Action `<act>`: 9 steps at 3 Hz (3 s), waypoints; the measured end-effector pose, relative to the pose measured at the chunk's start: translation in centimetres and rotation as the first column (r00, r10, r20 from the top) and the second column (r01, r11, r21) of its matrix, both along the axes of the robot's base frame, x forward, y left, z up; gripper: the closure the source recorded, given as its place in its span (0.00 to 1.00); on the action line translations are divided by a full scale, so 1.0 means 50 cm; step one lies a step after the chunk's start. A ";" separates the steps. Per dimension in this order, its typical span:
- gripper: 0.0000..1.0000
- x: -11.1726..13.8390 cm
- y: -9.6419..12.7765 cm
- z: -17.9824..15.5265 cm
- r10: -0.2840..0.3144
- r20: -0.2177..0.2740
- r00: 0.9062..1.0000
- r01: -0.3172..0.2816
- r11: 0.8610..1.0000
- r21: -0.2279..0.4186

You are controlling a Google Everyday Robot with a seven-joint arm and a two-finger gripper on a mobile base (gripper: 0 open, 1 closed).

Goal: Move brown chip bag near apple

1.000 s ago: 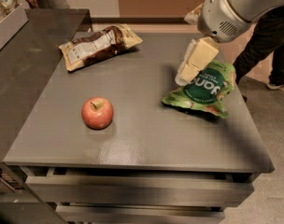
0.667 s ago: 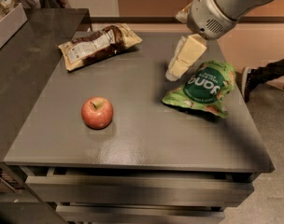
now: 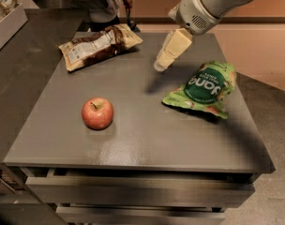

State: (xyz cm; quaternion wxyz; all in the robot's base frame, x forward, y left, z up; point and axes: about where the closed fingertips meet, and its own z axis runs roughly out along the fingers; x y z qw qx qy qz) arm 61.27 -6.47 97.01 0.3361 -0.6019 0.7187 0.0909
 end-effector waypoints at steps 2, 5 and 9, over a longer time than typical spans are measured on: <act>0.00 0.086 0.019 -0.028 -0.053 -0.054 0.997 0.058 0.995 0.086; 0.00 0.189 0.078 -0.086 -0.186 -0.024 0.982 0.187 0.969 0.161; 0.00 0.314 0.149 -0.146 -0.261 -0.053 0.964 0.266 0.930 0.254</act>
Offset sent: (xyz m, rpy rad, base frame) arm 0.0686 0.0121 -0.0186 0.1459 0.0787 -0.0923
